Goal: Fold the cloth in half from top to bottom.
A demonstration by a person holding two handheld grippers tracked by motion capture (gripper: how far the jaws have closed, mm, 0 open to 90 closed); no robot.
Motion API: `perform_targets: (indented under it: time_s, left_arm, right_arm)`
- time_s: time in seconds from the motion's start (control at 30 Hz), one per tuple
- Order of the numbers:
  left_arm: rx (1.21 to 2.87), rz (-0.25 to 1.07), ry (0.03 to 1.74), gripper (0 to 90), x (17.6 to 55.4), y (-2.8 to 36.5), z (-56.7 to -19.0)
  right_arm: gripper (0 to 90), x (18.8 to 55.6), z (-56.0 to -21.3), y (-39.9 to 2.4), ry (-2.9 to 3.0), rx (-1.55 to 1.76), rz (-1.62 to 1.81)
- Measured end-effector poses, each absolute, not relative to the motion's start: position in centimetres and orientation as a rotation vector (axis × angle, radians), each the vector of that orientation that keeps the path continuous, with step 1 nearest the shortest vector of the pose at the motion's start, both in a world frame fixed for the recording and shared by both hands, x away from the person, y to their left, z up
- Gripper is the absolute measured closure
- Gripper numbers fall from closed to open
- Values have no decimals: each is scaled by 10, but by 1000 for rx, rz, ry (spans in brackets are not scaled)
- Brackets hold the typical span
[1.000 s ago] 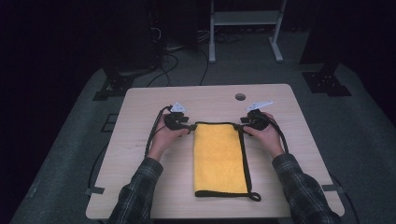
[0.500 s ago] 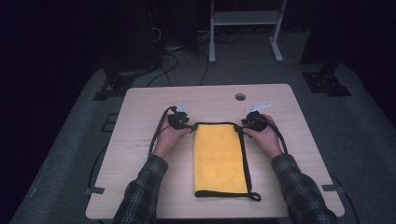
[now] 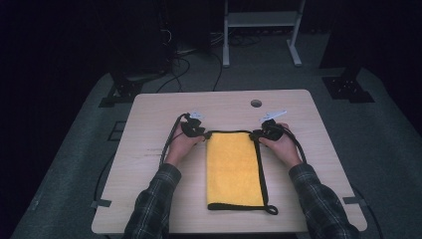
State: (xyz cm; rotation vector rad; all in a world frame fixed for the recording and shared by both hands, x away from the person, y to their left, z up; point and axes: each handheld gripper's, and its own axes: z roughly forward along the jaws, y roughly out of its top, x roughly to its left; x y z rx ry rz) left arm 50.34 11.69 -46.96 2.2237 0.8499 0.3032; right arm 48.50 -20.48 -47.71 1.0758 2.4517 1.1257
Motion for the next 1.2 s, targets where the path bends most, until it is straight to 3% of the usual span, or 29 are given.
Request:
perform_targets:
  time_s: [0.17,0.23,0.57,0.8,1.2]
  left_arm:
    - [2230,241,865,806,503,114,-467]
    - [2235,240,866,839,502,113,-467]
    - [2204,312,859,856,502,119,-446]
    - [2169,417,827,855,502,123,-408]
    - [2107,338,792,852,469,139,-392]
  right_arm:
    - [790,485,-477,-205,2467,1110,1155]
    - [808,485,-477,-203,2466,1125,1147]
    - [817,485,-465,-198,2409,1160,1132]
    - [817,491,-429,-192,2342,1093,1168]
    - [817,465,-411,-195,2334,1016,1280]
